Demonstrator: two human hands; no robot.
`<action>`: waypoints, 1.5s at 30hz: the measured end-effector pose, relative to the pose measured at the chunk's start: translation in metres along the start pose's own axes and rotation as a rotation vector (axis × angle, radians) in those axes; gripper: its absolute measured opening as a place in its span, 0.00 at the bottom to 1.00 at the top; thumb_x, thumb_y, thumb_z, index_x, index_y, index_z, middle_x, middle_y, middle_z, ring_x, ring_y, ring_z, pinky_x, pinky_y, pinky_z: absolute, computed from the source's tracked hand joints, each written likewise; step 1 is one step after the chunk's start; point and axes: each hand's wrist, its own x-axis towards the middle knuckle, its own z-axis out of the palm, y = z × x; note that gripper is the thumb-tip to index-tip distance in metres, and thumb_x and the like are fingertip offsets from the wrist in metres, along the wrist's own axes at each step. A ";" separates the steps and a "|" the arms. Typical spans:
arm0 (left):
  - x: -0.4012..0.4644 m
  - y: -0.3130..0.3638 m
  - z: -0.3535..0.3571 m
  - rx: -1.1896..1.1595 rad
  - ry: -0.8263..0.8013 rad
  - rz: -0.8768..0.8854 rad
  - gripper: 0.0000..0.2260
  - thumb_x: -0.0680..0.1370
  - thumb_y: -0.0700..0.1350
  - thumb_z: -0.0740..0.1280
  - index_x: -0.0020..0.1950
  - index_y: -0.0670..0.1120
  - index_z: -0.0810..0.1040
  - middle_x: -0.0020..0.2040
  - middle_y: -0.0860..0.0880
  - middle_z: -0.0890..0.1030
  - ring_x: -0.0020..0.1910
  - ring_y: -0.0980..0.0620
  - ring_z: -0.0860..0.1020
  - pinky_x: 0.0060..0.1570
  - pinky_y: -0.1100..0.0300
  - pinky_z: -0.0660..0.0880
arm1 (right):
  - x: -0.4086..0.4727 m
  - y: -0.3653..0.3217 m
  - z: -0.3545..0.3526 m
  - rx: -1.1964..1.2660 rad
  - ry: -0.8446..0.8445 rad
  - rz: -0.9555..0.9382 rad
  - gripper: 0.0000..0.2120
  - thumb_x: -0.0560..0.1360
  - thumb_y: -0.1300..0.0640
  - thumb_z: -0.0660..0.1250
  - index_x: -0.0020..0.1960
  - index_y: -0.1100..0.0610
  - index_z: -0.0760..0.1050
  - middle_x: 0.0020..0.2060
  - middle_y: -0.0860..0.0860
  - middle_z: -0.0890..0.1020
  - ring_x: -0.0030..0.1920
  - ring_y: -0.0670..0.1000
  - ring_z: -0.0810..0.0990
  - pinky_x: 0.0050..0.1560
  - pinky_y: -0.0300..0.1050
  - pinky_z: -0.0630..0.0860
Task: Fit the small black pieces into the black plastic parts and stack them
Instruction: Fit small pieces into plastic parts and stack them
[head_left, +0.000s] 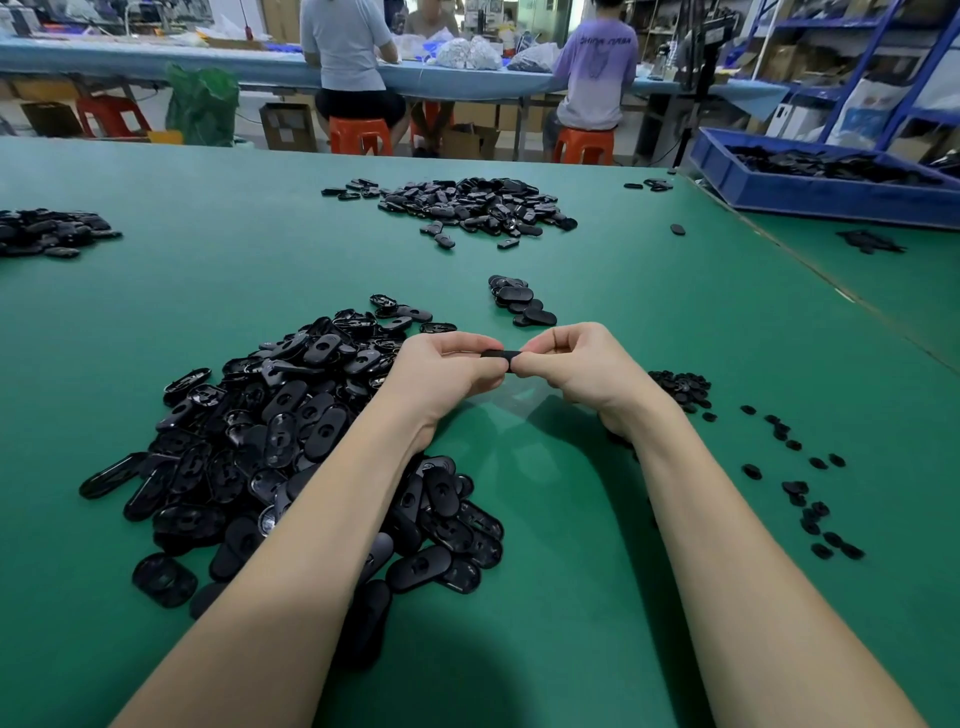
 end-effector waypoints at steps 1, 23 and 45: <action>0.000 0.000 0.000 0.006 0.005 -0.001 0.08 0.73 0.28 0.72 0.44 0.40 0.82 0.41 0.42 0.83 0.35 0.52 0.82 0.41 0.66 0.81 | 0.000 0.000 0.001 -0.003 0.011 -0.007 0.08 0.71 0.60 0.76 0.37 0.53 0.79 0.21 0.39 0.73 0.21 0.39 0.67 0.23 0.28 0.61; 0.002 0.000 -0.003 -0.156 -0.027 -0.057 0.07 0.73 0.28 0.71 0.45 0.39 0.82 0.40 0.42 0.84 0.38 0.50 0.83 0.43 0.65 0.81 | -0.004 -0.004 0.003 0.053 0.026 -0.029 0.06 0.72 0.61 0.75 0.40 0.55 0.79 0.30 0.47 0.75 0.25 0.42 0.68 0.26 0.33 0.65; 0.006 -0.004 -0.001 -0.057 0.053 -0.053 0.09 0.71 0.28 0.73 0.42 0.42 0.83 0.35 0.46 0.85 0.33 0.52 0.83 0.38 0.65 0.80 | 0.000 0.002 0.007 -0.006 0.055 -0.036 0.06 0.71 0.60 0.76 0.40 0.55 0.79 0.27 0.46 0.74 0.26 0.43 0.69 0.28 0.34 0.68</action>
